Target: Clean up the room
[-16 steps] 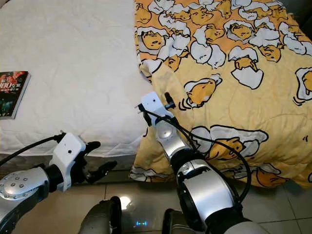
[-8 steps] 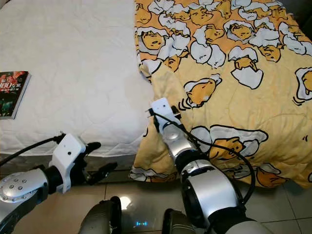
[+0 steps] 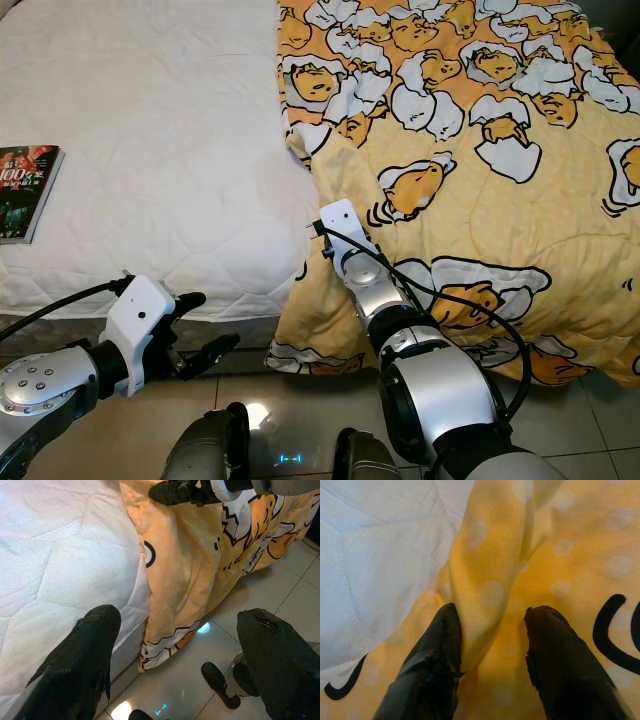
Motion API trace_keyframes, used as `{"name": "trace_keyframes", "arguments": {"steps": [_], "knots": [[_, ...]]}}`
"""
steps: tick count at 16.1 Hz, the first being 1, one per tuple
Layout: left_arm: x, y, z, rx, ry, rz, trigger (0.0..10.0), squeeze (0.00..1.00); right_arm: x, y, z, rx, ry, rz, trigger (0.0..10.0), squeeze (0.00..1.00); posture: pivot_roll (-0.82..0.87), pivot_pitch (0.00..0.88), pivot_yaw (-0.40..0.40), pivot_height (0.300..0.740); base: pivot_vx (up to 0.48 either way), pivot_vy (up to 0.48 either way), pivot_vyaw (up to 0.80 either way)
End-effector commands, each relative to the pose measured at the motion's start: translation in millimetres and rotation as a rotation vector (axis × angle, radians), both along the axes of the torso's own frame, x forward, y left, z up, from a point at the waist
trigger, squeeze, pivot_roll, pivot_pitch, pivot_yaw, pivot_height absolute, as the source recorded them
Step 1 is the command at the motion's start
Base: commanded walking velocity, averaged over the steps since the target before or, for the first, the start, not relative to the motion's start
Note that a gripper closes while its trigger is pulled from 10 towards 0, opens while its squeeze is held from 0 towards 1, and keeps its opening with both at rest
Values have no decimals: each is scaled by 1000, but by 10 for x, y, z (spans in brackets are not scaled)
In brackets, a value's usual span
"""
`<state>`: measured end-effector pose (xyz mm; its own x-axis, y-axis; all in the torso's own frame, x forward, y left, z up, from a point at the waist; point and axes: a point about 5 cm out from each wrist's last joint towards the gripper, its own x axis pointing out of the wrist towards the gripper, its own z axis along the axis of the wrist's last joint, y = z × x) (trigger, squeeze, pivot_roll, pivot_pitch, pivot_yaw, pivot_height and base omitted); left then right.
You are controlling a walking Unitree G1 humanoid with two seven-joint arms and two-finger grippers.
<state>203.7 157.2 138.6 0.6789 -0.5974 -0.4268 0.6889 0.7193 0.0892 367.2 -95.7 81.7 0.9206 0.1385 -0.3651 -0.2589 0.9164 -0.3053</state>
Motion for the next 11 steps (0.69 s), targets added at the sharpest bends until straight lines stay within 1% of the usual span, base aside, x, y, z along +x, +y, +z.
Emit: {"name": "trace_keyframes", "arguments": {"steps": [1, 11], "knots": [[-15, 8, 18, 8, -4, -5, 10000, 0, 6, -14, 7, 15, 2, -3, 0, 0, 228, 194, -19, 740, 0, 0, 0], [-16, 21, 21, 19, -3, -12, 10000, 0, 9, -6, 19, 91, 12, 23, 0, 0, 238, 191, -9, 740, 0, 0, 0]]}}
